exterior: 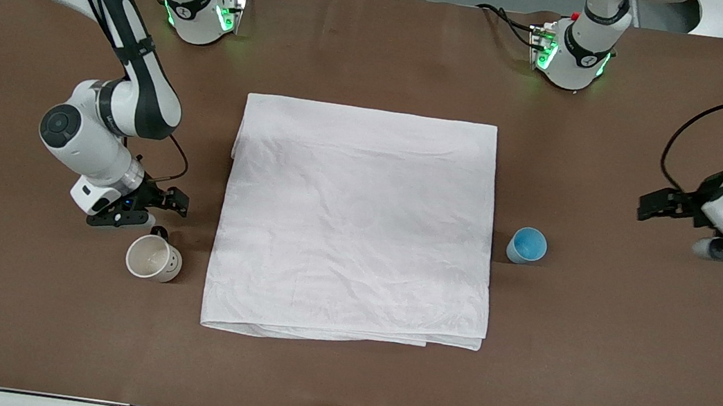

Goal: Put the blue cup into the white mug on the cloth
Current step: 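Lower the right gripper over the white mug while the left gripper reaches the cup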

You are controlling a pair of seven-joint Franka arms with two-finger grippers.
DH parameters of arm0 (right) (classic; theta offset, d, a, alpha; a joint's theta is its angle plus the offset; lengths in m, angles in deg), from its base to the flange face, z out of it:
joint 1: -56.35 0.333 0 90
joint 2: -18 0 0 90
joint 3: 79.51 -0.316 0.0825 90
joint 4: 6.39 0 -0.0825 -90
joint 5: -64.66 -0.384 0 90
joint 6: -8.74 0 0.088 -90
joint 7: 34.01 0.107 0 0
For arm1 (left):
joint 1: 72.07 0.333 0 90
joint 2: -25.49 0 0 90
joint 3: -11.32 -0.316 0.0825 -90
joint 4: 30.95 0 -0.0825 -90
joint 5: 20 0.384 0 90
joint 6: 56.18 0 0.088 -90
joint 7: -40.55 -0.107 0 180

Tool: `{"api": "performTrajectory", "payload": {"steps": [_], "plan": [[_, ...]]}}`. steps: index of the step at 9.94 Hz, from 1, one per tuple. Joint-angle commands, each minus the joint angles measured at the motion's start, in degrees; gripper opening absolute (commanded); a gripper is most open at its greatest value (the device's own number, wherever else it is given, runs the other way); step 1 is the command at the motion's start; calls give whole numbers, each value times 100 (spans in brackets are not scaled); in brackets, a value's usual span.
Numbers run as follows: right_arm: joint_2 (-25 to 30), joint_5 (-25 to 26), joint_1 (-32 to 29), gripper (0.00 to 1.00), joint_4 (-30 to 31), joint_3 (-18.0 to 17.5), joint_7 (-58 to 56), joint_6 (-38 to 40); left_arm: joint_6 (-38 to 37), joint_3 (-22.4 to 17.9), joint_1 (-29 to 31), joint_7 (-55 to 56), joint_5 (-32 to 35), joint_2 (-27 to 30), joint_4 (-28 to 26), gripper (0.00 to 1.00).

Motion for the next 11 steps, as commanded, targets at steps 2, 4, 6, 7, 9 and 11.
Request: {"api": "performTrajectory", "payload": {"steps": [2,4,6,7,9,11], "plan": [[-464,-85,6,98,-676,10,23,57,833,153,-481,23,-118,-585,-182,99],[-579,-76,5,98,-748,18,6,40,1258,171,-648,128,-284,-979,-395,99],[-579,-76,-21,97,-748,36,14,66,1757,171,-911,138,-276,-1279,-631,96],[-588,-76,-30,97,-757,45,14,66,2161,171,-1026,173,-276,-1333,-850,95],[-588,-76,-47,91,-757,54,136,66,2523,171,-966,322,-276,-1360,-1394,88],[-597,-68,-4,88,-757,62,287,49,2534,162,-1018,733,-216,-1333,-1503,79]]}}
